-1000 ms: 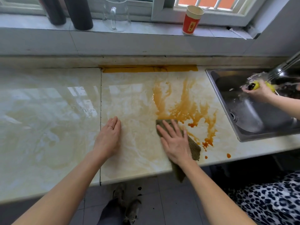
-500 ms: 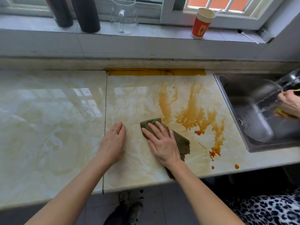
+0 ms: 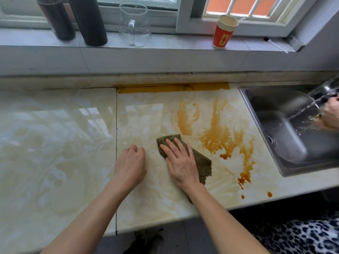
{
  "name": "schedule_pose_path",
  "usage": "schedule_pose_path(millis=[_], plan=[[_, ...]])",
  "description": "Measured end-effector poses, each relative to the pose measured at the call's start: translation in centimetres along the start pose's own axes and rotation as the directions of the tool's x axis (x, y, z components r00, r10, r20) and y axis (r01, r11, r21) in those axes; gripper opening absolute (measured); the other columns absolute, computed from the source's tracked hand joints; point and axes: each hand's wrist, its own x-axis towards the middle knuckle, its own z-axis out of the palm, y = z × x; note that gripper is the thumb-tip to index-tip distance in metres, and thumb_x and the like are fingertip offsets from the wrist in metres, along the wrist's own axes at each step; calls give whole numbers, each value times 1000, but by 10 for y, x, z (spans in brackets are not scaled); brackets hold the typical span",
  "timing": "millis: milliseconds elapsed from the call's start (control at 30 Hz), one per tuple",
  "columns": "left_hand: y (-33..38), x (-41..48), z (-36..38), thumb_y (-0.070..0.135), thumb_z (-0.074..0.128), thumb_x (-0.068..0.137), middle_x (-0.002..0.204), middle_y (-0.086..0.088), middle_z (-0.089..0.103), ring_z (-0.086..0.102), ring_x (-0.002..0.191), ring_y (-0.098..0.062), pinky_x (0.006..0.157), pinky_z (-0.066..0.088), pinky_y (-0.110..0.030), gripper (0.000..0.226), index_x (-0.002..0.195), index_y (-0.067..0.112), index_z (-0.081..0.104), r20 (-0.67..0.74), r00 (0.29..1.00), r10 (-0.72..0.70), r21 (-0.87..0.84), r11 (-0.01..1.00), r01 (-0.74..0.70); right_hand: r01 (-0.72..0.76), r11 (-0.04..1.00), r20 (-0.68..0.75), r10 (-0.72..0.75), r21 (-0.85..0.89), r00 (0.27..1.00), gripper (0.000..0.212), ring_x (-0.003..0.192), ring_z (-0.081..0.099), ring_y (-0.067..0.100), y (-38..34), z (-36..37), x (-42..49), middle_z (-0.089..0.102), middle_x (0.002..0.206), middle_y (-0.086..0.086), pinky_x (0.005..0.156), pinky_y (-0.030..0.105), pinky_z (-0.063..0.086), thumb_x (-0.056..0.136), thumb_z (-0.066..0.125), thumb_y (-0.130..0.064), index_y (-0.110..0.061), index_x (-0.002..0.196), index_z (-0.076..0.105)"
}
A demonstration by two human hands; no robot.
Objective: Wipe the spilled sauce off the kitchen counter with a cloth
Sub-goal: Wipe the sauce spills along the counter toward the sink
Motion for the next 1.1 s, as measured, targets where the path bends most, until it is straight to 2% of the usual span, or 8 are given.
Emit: schedule_pose_path(millis=[167,300,467,600,700,867,933,1100], plan=[[-2,13,4,3,39,83,140,-17,35,39,121,-33,93,41,-35,38,121,5,40,-39,999,-1,-25,1000,0,-186,982,-10,187,40,982,52,147,23,19,25,-10,12,37,155,-5,119,53,14,96,28,-39,-31,145,45],[-10,16,9,1,37,86,153,-20,16,20,140,-33,114,24,-36,55,139,2,24,-50,999,0,-54,999,-3,-276,948,-77,291,159,954,55,146,24,20,5,-9,9,40,153,1,120,52,12,93,28,-34,-23,142,51],[-11,19,13,7,36,90,155,-17,10,11,143,-28,117,14,-32,61,146,3,12,-56,998,7,-42,999,-10,-26,989,-24,30,145,999,53,144,30,21,-29,5,1,45,149,2,120,47,16,85,40,-23,-17,136,55],[-12,22,9,6,37,91,155,-14,14,14,142,-26,114,19,-29,58,146,5,17,-59,998,-5,-82,997,1,41,993,16,-43,115,999,51,143,31,21,-14,1,18,46,149,0,119,45,16,85,40,-22,-22,134,55],[-16,23,10,5,36,92,154,-13,19,19,141,-26,112,25,-30,55,145,5,22,-81,997,4,-99,995,-12,-75,994,-16,76,81,997,49,144,31,22,10,-2,31,45,149,0,119,50,18,90,38,-23,-23,136,54],[-20,23,13,5,41,92,155,-12,16,17,142,-25,112,25,-28,59,146,5,17,-74,997,9,-109,994,-17,-263,950,-113,284,171,952,46,144,31,24,12,-2,35,46,149,5,119,51,16,92,48,-12,-19,137,56],[-19,22,15,3,41,91,155,-13,15,15,142,-26,112,25,-29,61,147,4,16,-81,997,20,-108,994,-29,-221,961,-125,242,164,962,48,143,31,25,-6,0,26,47,148,5,119,50,17,91,45,-12,-18,137,56],[-22,26,19,4,34,92,156,-12,12,12,144,-23,116,15,-27,59,148,6,13,-81,996,33,-99,994,-41,72,994,11,-74,80,997,51,144,30,23,-40,13,14,43,152,-2,118,46,16,90,40,-21,-26,138,53]])
